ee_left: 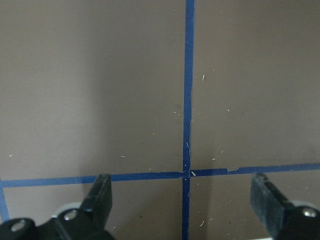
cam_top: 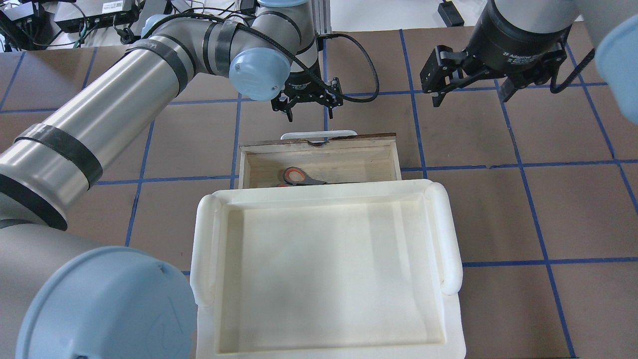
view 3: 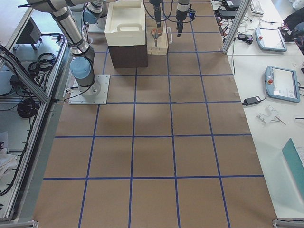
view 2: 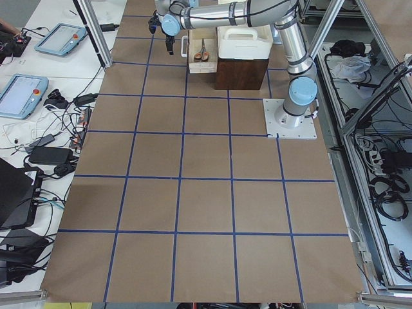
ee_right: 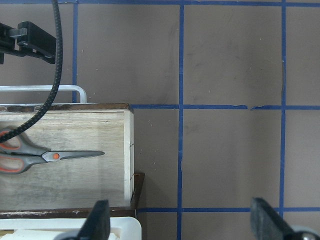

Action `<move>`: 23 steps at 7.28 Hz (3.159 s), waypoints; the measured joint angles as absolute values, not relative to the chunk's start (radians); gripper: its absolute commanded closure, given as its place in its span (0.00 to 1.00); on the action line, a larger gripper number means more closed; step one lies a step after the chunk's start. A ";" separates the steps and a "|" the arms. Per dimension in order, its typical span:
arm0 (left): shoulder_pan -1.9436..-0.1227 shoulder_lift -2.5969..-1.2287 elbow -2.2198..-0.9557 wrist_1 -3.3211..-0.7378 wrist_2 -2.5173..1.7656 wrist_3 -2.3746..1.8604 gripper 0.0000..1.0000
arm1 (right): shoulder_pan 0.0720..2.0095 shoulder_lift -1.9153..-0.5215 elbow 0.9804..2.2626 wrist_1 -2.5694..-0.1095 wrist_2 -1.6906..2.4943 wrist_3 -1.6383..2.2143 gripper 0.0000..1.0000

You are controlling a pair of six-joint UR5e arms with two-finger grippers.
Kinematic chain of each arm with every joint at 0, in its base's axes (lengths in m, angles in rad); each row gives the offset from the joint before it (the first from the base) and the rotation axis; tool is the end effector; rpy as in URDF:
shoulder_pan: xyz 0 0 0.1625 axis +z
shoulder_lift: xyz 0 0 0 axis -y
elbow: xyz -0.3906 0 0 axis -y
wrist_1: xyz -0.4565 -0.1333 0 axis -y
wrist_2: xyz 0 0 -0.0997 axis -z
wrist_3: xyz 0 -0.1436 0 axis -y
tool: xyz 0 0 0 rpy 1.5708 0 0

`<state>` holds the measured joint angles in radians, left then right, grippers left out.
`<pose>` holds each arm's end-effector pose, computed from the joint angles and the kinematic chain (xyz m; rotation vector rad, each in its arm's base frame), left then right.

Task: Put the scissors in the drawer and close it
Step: 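Lower the left gripper behind the drawer front near the handle, then push the drawer shut with the left gripper, away from the robot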

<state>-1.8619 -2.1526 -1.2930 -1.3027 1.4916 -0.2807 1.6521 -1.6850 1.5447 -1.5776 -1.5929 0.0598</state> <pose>-0.3523 -0.6719 0.2055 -0.0138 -3.0745 -0.0873 0.1725 -0.5149 0.4870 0.0310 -3.1212 0.2319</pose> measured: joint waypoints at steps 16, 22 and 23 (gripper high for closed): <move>-1.870 -2.115 -1.302 -1.719 1.439 -0.280 0.00 | 1.652 -1.684 1.545 -1.588 -1.592 0.051 0.00; -1.875 -2.084 -1.363 -1.845 1.435 -0.281 0.00 | 1.652 -1.686 1.545 -1.584 -1.592 0.053 0.00; -1.875 -2.077 -1.382 -1.847 1.434 -0.279 0.00 | 1.653 -1.685 1.545 -1.584 -1.592 0.055 0.00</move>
